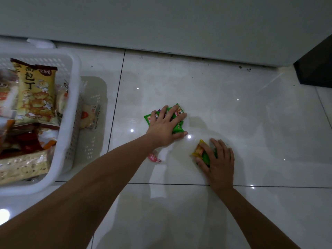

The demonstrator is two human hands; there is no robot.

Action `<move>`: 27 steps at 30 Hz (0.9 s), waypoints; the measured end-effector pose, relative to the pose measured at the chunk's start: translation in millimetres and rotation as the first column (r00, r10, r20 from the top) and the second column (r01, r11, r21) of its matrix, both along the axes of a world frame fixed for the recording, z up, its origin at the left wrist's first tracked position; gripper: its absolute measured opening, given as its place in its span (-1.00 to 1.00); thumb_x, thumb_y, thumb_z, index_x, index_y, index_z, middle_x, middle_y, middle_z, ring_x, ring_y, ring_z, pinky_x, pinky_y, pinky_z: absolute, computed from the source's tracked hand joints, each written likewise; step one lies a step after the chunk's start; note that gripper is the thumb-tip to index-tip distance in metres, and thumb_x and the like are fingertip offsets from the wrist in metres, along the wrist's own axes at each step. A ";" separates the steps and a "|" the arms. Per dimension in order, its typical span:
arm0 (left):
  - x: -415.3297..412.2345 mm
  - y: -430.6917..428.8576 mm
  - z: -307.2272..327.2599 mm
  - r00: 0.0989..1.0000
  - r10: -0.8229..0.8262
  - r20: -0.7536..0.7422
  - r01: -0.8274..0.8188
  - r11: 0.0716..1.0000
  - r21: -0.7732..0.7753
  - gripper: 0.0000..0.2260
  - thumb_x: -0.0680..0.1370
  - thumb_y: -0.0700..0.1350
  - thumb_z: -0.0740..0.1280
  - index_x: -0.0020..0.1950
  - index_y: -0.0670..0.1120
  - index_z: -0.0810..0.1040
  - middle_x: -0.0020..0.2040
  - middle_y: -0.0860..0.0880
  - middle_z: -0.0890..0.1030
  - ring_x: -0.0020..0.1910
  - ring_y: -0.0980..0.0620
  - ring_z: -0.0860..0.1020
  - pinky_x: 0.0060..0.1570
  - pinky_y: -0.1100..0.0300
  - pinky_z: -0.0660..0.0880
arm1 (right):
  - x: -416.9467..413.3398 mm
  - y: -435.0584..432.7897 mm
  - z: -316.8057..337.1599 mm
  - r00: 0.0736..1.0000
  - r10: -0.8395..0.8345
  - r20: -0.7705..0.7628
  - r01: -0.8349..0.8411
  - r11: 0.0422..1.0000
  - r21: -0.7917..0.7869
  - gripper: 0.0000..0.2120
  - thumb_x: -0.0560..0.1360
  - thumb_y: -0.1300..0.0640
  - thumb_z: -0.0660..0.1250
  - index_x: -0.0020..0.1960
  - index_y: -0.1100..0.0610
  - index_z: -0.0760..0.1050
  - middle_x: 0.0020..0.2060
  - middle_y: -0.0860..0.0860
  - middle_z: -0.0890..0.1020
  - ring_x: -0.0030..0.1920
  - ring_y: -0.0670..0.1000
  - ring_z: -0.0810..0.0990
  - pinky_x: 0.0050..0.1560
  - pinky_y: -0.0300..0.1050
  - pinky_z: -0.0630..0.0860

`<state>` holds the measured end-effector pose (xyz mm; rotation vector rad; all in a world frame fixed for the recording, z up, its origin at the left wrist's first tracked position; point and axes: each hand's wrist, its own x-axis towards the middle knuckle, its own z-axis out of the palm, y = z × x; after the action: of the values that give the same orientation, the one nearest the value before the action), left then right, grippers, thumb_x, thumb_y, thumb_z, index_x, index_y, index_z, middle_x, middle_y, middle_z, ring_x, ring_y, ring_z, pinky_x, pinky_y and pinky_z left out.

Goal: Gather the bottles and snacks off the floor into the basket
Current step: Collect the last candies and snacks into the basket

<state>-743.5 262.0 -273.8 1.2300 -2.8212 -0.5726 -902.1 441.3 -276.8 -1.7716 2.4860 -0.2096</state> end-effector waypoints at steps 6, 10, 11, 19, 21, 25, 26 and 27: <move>29.7 11.9 4.0 0.997 0.022 -0.072 -0.015 0.995 0.101 -0.52 0.54 0.27 0.10 0.45 0.25 0.19 0.54 0.10 0.06 0.52 -0.05 -0.03 0.42 -0.17 -0.11 | 1.1 0.6 9.9 0.997 -0.012 0.071 0.007 0.998 0.066 -0.41 0.46 -0.30 0.01 0.35 -0.05 0.44 0.38 0.07 0.42 0.43 0.18 0.31 0.41 0.21 0.20; 59.3 22.7 11.8 0.990 0.075 -0.119 -0.046 0.972 0.228 -0.49 0.48 0.30 0.02 0.42 0.25 0.29 0.53 0.13 0.10 0.53 0.02 -0.03 0.44 -0.08 -0.18 | 4.2 9.1 13.4 0.994 -0.013 0.108 0.001 0.994 0.111 -0.36 0.45 -0.31 -0.06 0.41 -0.05 0.36 0.44 0.06 0.34 0.49 0.15 0.20 0.47 0.14 0.09; 67.0 26.3 12.8 0.989 0.087 -0.123 -0.055 0.969 0.240 -0.49 0.47 0.30 0.01 0.41 0.25 0.30 0.53 0.13 0.10 0.53 0.03 -0.03 0.44 -0.07 -0.19 | 5.9 13.6 14.0 0.993 -0.014 0.118 0.000 0.993 0.117 -0.35 0.45 -0.32 -0.06 0.41 -0.05 0.35 0.44 0.05 0.32 0.49 0.14 0.18 0.48 0.14 0.07; 105.7 75.5 5.2 0.997 0.066 -0.052 -0.062 0.995 0.077 -0.48 0.46 0.41 -0.02 0.41 0.36 0.16 0.54 0.07 0.05 0.52 -0.04 -0.05 0.41 -0.13 -0.19 | 28.9 44.8 19.5 0.987 -0.029 0.158 0.005 0.989 0.150 -0.29 0.39 -0.37 -0.01 0.42 -0.06 0.32 0.45 0.06 0.30 0.50 0.16 0.18 0.46 0.17 0.07; 108.9 84.4 3.1 0.999 0.042 -0.008 -0.041 0.999 0.016 -0.51 0.47 0.40 0.03 0.38 0.33 0.22 0.53 0.02 0.09 0.51 -0.10 -0.01 0.40 -0.15 -0.16 | 33.3 49.7 18.7 0.990 -0.004 0.141 -0.021 0.985 0.172 -0.24 0.34 -0.41 0.03 0.44 -0.05 0.29 0.47 0.06 0.27 0.51 0.15 0.16 0.47 0.18 0.06; 111.4 95.6 6.1 0.999 0.037 0.025 -0.035 0.998 -0.054 -0.58 0.47 0.34 0.15 0.22 0.18 0.44 0.43 -0.08 0.31 0.38 -0.20 0.28 0.34 -0.22 0.13 | 40.3 56.2 17.0 0.992 0.012 0.122 -0.035 0.982 0.184 -0.19 0.33 -0.47 0.02 0.44 -0.04 0.30 0.46 0.08 0.29 0.49 0.17 0.19 0.44 0.16 0.13; 111.8 97.4 7.0 0.999 0.036 0.020 -0.034 0.996 -0.085 -0.61 0.46 0.32 0.20 0.18 0.16 0.48 0.39 -0.09 0.37 0.32 -0.21 0.36 0.30 -0.22 0.22 | 42.0 56.9 16.6 0.993 0.006 0.118 -0.027 0.984 0.174 -0.21 0.34 -0.46 0.02 0.42 -0.04 0.33 0.43 0.08 0.33 0.46 0.19 0.24 0.40 0.17 0.19; 112.2 98.6 7.2 0.999 0.028 0.022 -0.025 0.992 -0.122 -0.63 0.45 0.30 0.24 0.14 0.14 0.51 0.35 -0.10 0.43 0.27 -0.21 0.42 0.25 -0.22 0.29 | 43.6 57.7 16.1 0.994 -0.006 0.113 -0.013 0.986 0.168 -0.25 0.35 -0.43 0.04 0.41 -0.05 0.35 0.40 0.09 0.37 0.42 0.20 0.29 0.35 0.18 0.25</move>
<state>-631.3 360.7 -266.7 1.2579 -2.8066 -0.3813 -858.5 498.9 -260.7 -1.6494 2.3465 -0.0931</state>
